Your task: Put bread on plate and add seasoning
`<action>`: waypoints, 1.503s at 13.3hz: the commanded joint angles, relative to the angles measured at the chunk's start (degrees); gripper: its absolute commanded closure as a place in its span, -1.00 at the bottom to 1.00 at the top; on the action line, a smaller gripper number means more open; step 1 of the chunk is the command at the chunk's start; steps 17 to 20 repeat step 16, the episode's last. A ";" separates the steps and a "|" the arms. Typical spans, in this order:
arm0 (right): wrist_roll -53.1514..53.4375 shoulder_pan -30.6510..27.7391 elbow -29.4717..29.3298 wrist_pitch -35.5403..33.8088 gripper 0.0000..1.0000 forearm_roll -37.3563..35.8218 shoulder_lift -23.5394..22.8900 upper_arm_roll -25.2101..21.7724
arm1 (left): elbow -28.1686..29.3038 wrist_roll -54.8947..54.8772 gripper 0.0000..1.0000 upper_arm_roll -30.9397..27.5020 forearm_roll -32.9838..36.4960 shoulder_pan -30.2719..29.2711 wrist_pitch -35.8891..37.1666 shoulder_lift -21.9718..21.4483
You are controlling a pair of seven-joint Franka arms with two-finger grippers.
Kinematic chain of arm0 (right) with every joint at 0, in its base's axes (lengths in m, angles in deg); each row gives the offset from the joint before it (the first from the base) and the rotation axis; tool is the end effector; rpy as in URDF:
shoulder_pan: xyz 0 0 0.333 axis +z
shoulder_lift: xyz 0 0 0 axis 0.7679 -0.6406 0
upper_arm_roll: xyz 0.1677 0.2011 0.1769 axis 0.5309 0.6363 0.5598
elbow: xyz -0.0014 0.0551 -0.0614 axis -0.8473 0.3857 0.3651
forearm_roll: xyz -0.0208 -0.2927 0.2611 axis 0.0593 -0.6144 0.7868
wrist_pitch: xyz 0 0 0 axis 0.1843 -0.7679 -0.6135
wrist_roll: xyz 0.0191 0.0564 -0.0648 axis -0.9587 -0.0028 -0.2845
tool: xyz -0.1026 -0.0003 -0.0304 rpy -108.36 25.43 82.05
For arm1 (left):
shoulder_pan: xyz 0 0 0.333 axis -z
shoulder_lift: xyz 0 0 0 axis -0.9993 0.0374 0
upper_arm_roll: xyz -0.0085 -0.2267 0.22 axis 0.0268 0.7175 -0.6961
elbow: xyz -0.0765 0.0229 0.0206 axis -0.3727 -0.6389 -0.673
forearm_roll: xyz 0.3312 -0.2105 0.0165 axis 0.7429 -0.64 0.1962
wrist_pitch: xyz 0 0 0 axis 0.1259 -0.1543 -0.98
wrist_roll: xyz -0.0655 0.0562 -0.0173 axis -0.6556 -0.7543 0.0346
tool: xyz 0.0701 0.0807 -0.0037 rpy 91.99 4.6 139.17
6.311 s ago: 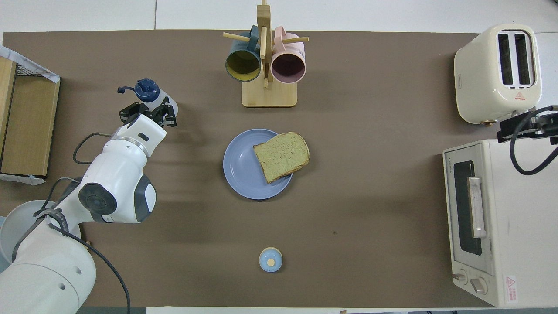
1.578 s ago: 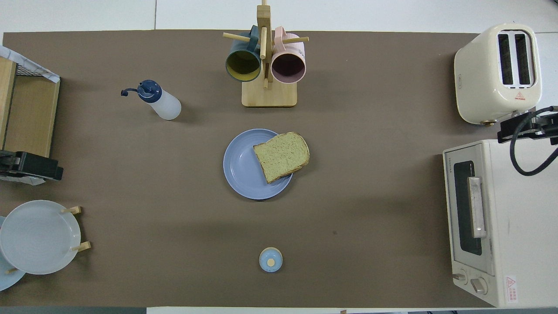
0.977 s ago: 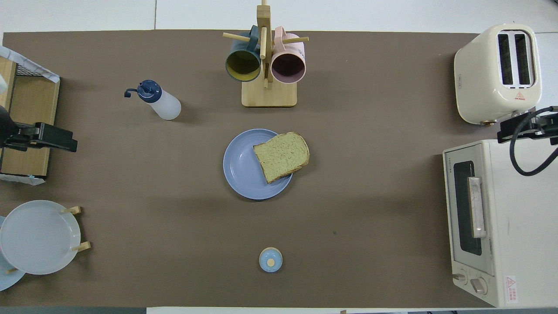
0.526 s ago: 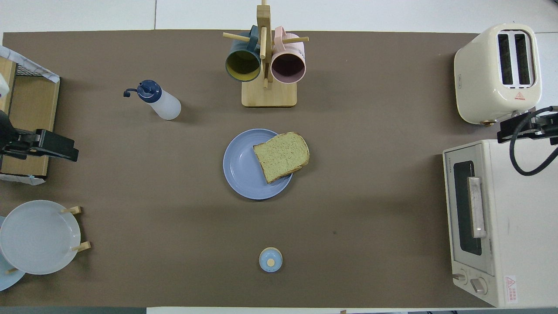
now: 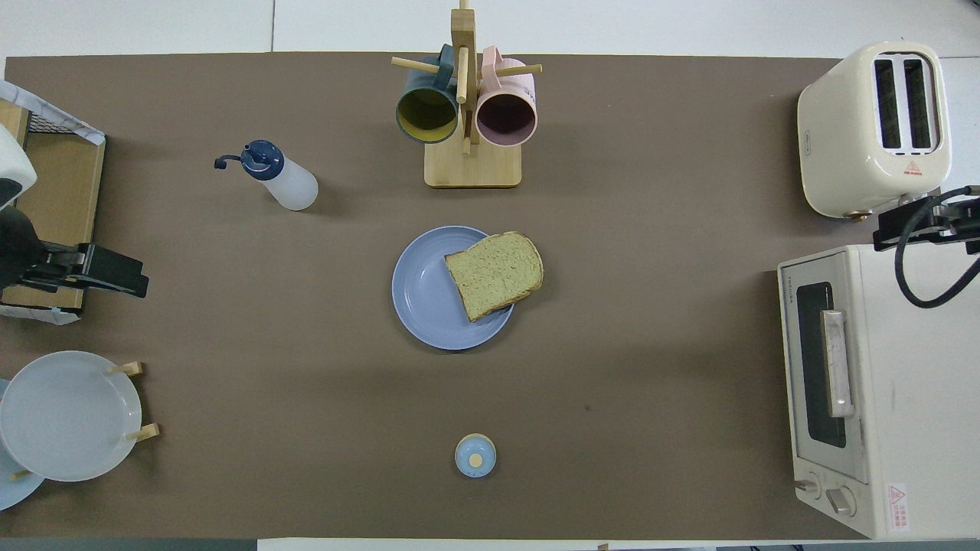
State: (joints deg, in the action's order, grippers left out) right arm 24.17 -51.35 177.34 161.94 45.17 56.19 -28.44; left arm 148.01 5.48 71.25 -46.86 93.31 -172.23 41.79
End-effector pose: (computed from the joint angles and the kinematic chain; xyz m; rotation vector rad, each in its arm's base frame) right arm 0.5474 -0.0375 0.6077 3.1003 -0.1097 -0.0994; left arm 0.5127 -0.0690 0.6263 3.0976 -0.2299 -0.1843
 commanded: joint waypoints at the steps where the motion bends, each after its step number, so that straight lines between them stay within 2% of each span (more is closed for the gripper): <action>1: -0.75 -0.75 1.36 0.10 -1.00 -0.19 1.18 0.63 | 0.17 0.44 -1.00 0.64 -0.62 -1.06 0.20 -0.73; 20: -0.75 -0.84 1.36 0.02 -1.00 -0.19 1.18 0.63 | 0.26 0.62 -1.00 -0.24 -0.36 -0.97 0.29 -0.91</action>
